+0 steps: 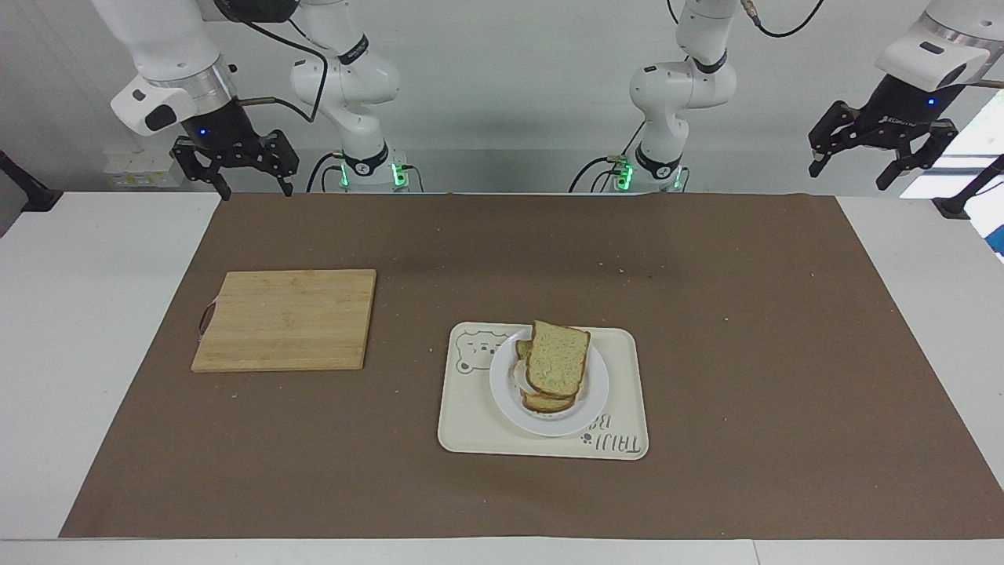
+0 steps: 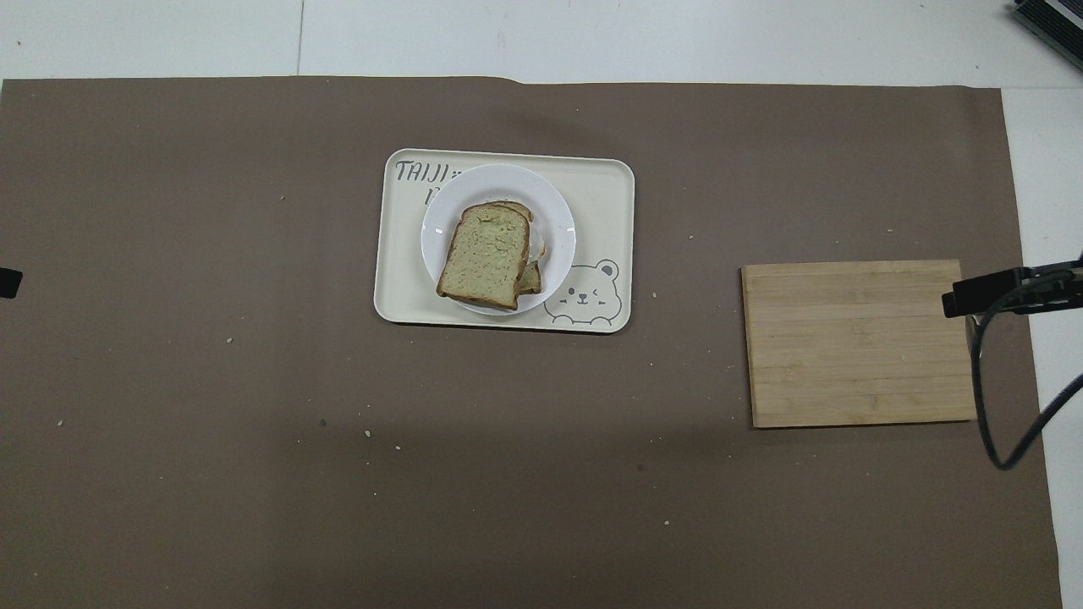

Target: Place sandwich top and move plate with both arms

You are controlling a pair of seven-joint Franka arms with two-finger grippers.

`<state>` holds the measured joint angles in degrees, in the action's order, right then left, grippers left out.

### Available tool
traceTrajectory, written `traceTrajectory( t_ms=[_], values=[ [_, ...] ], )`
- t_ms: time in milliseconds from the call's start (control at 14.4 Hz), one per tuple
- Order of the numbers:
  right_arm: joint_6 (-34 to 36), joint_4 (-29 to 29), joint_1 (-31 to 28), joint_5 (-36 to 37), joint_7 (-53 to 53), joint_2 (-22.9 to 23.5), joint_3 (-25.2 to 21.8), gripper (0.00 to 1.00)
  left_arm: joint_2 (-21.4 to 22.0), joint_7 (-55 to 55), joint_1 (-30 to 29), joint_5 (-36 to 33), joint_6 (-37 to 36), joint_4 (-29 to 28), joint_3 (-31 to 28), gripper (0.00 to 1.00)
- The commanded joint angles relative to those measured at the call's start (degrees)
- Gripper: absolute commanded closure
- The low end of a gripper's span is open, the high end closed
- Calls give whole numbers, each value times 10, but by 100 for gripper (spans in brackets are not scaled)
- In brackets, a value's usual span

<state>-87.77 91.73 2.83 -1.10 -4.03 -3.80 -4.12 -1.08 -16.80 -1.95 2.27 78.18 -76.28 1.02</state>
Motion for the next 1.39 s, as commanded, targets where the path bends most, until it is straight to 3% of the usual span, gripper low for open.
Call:
traceTrajectory(
  t_ms=[0, 1321],
  values=[
    [4, 0, -6, -8, -16, -4, 0, 0, 31, 19, -1, -23, -8, -32, 7, 0],
    [9, 2, -15, -8, -31, -6, -3, 0, 27, 27, 6, -15, -3, -30, 14, 0]
  ],
)
